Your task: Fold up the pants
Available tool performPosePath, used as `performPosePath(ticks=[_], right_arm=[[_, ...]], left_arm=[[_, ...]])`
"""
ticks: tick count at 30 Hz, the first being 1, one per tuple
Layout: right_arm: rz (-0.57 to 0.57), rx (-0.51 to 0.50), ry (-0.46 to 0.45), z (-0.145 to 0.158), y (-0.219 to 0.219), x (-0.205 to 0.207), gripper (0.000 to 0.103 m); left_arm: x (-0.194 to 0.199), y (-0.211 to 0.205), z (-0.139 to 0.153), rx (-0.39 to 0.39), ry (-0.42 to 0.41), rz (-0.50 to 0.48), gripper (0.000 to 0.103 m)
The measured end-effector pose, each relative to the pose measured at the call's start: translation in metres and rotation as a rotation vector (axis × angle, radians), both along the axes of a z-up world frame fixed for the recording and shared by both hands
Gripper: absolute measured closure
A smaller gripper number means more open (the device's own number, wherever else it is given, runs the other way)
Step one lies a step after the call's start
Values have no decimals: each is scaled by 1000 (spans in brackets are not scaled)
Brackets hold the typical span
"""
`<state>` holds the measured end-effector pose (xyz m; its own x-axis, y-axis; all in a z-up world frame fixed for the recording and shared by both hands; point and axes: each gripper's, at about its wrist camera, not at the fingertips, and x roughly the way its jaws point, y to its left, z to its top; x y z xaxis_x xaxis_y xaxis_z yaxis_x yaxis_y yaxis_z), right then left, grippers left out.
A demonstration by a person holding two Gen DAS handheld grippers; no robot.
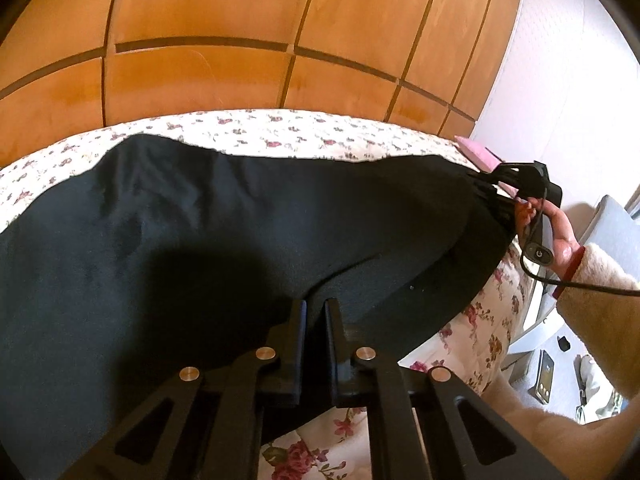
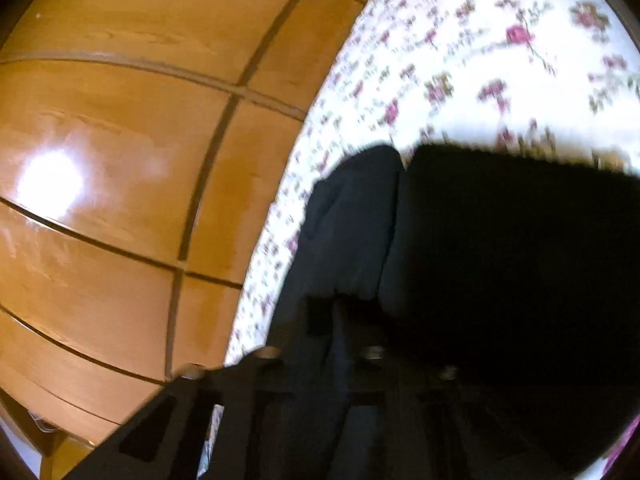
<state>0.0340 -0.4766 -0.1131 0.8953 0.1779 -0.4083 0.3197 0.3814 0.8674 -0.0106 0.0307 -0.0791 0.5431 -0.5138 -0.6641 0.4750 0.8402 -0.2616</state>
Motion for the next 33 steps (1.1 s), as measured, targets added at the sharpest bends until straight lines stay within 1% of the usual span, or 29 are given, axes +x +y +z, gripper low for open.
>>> performPosePath(ticks=[1,2,4,5,6,8,9,10,11,12,14,15,16,17,18,19,21,23,25,26,27,28,29,31,33], right_arm=[[-3,-30,-31,11,1,-8,99],[-10,-74,-55,23,2,-15,103],[-35,-186,-109,54,6,-38,103],[-45,-221,-129,64,7,-49,103],[-48,-261,-137,74,8,-61,103],[-17,-285,-100,76,7,-72,102],[8,-268,-74,71,7,-74,102],[36,-241,-35,62,8,-74,99],[72,-208,16,49,10,-73,88],[97,-185,46,39,12,-72,70],[160,-110,82,17,23,-68,54],[188,-78,76,12,28,-66,54],[224,-44,50,7,36,-63,54],[258,-23,27,4,44,-58,53],[275,-18,29,3,49,-53,53],[275,-36,46,4,54,-47,53],[266,-59,38,8,54,-38,53],[211,-51,38,11,45,-29,53],[121,-25,22,11,31,-22,53],[71,-15,21,12,22,-17,60],[42,-2,12,10,15,-15,79],[30,12,8,8,8,-11,90],[33,19,10,8,4,-8,96],[19,-6,-20,18,2,-14,96],[-7,-79,-80,43,5,-36,96]], left_arm=[[-1,1,4,-7,-10,5,95],[-3,3,8,-21,-22,10,95],[-6,8,17,-63,-31,7,95],[-8,11,21,-80,-35,3,95],[-9,11,22,-81,-39,4,95],[-9,11,20,-71,-34,3,95],[-8,10,17,-69,-26,8,95],[-7,9,15,-72,-17,14,95],[-7,9,14,-79,-8,22,95],[-6,9,14,-93,-3,32,96],[-7,11,16,-111,-4,42,96],[-8,11,19,-115,-14,44,96],[-8,12,22,-115,-25,43,96],[-8,13,26,-115,-38,42,96],[-9,13,29,-115,-50,42,96],[-9,13,32,-117,-58,44,96],[-8,13,33,-119,-57,46,96],[-8,12,31,-118,-52,48,96],[-8,12,29,-111,-43,48,96],[-8,11,28,-108,-38,47,96],[-8,10,26,-103,-33,45,96],[-8,9,26,-97,-31,42,96],[-8,8,26,-90,-33,36,96],[-11,6,27,-84,-47,25,96],[-15,5,31,-84,-68,6,96]])
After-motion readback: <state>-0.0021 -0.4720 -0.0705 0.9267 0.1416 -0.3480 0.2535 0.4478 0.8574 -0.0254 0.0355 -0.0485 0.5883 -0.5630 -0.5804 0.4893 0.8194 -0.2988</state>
